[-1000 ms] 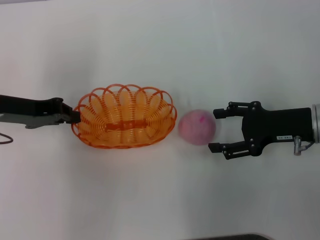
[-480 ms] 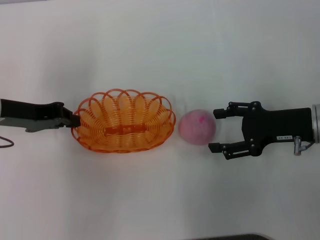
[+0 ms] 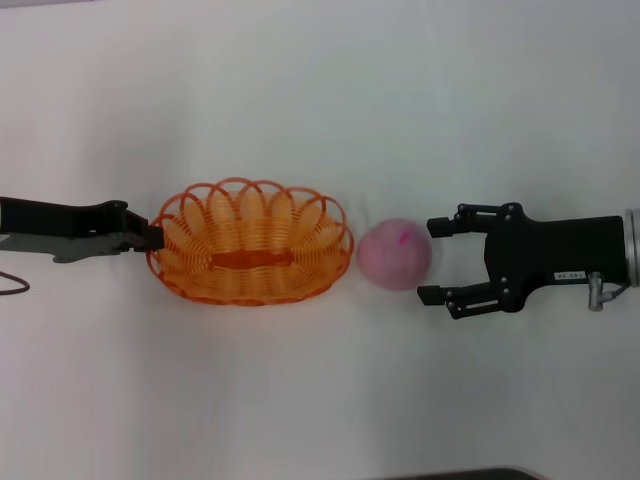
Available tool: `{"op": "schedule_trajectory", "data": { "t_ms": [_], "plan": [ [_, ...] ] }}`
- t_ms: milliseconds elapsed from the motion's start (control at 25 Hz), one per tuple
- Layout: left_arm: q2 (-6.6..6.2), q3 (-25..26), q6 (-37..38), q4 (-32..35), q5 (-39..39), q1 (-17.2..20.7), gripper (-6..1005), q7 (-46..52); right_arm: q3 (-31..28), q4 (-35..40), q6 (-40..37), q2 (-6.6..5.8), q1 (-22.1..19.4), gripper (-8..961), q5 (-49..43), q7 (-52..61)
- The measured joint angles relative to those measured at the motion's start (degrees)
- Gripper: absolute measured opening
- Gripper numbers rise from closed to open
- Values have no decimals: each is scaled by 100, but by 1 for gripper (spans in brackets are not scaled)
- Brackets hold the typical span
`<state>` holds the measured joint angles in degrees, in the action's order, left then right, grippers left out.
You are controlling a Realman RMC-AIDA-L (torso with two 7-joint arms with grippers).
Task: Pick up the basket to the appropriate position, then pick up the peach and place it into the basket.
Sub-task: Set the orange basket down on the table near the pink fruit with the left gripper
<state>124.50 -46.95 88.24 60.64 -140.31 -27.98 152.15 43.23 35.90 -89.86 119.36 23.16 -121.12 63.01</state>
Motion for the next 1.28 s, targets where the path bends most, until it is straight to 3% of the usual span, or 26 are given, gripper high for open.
{"op": "schedule_trajectory", "data": {
  "t_ms": [200, 400, 760, 840, 960, 1000, 1280],
  "plan": [
    [-3, -2, 31, -3, 58, 6, 98, 8, -7, -4, 2, 0, 7, 898, 4, 0],
    [-19, 17, 120, 81, 155, 32, 272, 0, -16, 0, 5, 0, 2, 899, 7, -1],
    [-75, 47, 134, 685, 134, 273, 470, -199, -16, -5, 16, 0, 14, 898, 18, -11],
    [-78, 140, 135, 754, 192, 303, 514, -500, -11, -5, 12, 0, 19, 898, 23, -8],
    [-69, 327, 219, 808, 462, 325, 662, -1218, -9, -1, -62, 0, 21, 899, 33, 3],
    [-68, 352, 321, 820, 764, 366, 661, -1863, -15, 0, -75, 0, 22, 899, 35, 3],
    [-51, 370, 777, 629, 1537, 466, 656, -3753, -26, 13, -115, 0, 22, 899, 40, 3]
  ]
}}
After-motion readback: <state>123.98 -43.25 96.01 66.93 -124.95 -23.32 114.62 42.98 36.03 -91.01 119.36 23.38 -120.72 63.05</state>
